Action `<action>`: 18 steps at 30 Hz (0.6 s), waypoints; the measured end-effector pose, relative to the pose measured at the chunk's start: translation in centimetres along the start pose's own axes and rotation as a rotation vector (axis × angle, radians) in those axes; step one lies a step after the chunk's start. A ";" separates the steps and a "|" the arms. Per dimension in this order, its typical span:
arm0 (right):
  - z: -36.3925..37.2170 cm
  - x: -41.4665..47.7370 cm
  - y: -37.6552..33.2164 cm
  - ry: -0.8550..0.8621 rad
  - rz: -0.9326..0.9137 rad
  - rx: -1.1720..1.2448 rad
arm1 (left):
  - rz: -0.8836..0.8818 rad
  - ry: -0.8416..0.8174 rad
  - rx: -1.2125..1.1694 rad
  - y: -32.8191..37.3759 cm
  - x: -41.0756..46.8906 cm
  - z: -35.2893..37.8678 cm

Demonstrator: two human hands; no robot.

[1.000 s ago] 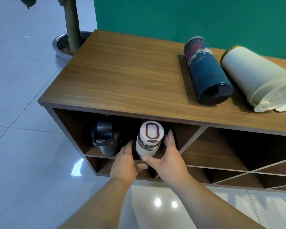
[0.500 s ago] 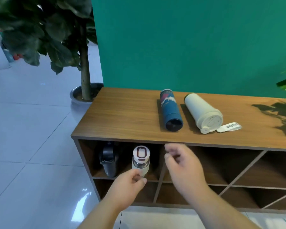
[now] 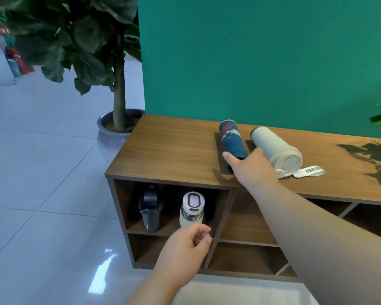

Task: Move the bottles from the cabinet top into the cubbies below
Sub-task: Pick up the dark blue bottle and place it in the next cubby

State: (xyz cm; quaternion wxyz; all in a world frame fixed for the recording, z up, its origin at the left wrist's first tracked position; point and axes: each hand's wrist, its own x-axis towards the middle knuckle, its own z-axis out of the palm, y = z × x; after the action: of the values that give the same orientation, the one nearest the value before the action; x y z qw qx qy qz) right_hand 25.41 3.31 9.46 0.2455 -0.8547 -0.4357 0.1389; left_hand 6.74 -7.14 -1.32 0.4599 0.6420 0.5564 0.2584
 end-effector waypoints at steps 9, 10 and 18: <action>0.2 -2.0 0.8 0.117 -0.094 0.155 | 0.014 -0.009 -0.054 -0.9 1.7 0.2; -0.3 -2.8 1.1 0.130 -0.119 0.210 | 0.014 -0.002 -0.059 -0.9 1.6 0.2; -6.9 -9.2 4.1 0.165 -0.296 0.755 | 0.032 0.050 -0.290 -1.2 -0.1 0.7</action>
State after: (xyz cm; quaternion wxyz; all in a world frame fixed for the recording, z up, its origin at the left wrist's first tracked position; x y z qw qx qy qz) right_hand 25.99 -8.25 13.27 0.5931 -0.6409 -0.4515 0.1833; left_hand 6.73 -7.44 -2.62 0.5296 0.5711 0.5142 0.3591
